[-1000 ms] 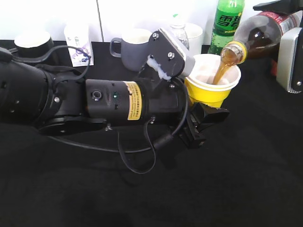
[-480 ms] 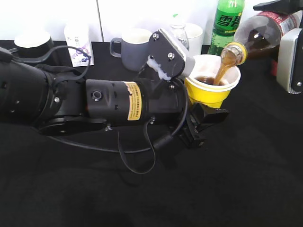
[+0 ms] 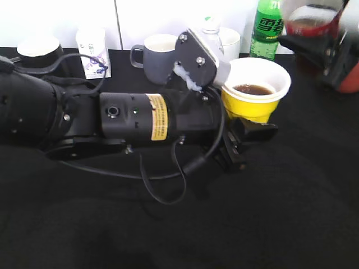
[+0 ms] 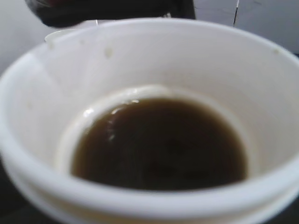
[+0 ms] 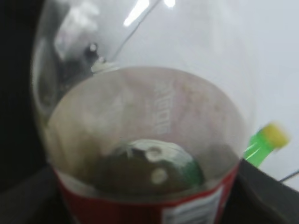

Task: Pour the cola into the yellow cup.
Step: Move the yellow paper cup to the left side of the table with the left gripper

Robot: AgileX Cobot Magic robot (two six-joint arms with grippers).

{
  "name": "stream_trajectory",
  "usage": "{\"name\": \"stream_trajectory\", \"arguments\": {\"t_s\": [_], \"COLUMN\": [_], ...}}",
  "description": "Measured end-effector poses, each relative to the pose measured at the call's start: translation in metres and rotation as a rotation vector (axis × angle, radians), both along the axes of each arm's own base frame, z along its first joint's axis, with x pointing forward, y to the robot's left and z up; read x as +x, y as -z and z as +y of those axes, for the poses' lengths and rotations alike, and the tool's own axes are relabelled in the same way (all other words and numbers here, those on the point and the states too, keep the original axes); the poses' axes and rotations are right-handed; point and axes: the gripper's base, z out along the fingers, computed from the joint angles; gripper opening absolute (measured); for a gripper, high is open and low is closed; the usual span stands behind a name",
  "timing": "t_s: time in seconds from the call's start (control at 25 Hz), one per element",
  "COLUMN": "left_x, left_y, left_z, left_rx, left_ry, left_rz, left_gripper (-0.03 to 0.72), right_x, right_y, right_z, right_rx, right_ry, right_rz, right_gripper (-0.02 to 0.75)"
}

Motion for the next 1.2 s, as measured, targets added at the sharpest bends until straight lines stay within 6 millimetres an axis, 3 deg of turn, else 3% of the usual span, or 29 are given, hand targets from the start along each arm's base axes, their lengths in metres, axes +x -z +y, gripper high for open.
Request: {"name": "stream_trajectory", "arguments": {"t_s": [0.12, 0.28, 0.36, 0.52, 0.72, 0.88, 1.08, 1.2], "left_x": [0.010, 0.030, 0.039, 0.054, 0.062, 0.079, 0.097, 0.120], "left_y": [0.000, -0.025, -0.030, -0.037, -0.017, -0.006, 0.036, 0.053], "left_z": [0.008, 0.035, 0.046, 0.088, 0.142, 0.187, 0.189, 0.185], "left_rx": [-0.006, -0.034, -0.021, 0.035, 0.065, -0.023, -0.051, -0.051], "left_ry": [-0.032, -0.130, -0.180, -0.332, -0.468, -0.566, -0.519, -0.534], "left_rz": [-0.001, -0.046, -0.055, -0.053, 0.006, 0.017, -0.004, 0.007], "left_gripper": [0.438, 0.437, 0.437, 0.437, 0.437, 0.437, 0.437, 0.437], "right_x": [0.000, 0.000, -0.001, -0.001, -0.001, -0.001, -0.001, -0.001], "right_y": [0.000, 0.000, -0.001, -0.001, -0.001, -0.001, -0.001, -0.001], "right_z": [0.000, 0.000, 0.001, 0.001, 0.001, 0.001, 0.001, 0.001], "right_rx": [0.315, 0.359, 0.362, 0.366, 0.367, 0.367, 0.367, 0.367], "right_ry": [0.061, 0.063, 0.056, 0.050, 0.049, 0.047, 0.047, 0.047], "right_rz": [0.299, 0.338, 0.336, 0.336, 0.336, 0.336, 0.336, 0.336], "right_gripper": [0.511, 0.511, 0.511, 0.511, 0.511, 0.511, 0.511, 0.511]}}
